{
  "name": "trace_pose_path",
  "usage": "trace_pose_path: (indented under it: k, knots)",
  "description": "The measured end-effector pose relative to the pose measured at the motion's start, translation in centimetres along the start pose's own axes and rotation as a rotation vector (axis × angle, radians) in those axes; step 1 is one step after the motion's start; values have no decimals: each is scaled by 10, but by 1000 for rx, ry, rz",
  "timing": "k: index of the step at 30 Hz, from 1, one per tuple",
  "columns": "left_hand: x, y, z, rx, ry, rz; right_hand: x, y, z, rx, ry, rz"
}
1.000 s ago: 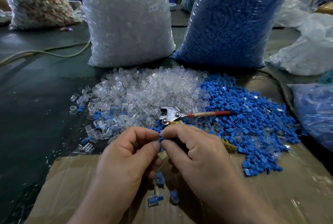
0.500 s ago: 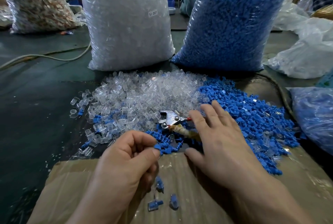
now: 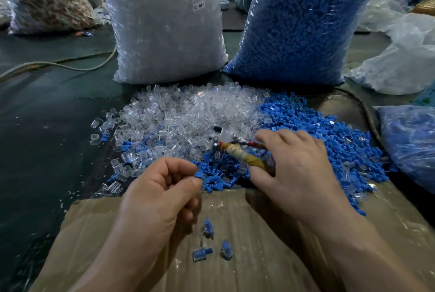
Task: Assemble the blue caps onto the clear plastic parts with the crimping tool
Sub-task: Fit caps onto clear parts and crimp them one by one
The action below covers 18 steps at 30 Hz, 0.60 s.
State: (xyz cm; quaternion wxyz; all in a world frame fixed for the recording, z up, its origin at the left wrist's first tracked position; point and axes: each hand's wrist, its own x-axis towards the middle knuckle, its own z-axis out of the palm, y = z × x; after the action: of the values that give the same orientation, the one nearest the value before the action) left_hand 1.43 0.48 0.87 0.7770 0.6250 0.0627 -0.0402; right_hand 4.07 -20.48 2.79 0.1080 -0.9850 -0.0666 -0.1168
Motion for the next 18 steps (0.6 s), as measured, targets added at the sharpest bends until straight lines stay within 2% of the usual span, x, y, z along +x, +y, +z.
trace_pose_path:
  k: [4, 8, 11, 18]
  knots:
    - [1, 0, -3, -2, 12, 30, -9, -5, -15, 229, 117, -41]
    - [5, 2, -6, 68, 40, 162, -18, -9, -23, 209, -6, -172]
    - [6, 3, -10, 147, 19, 251, -20, -9, -24, 185, -95, -200]
    - [5, -1, -15, 172, -5, 270, -20, -4, -24, 178, -152, -228]
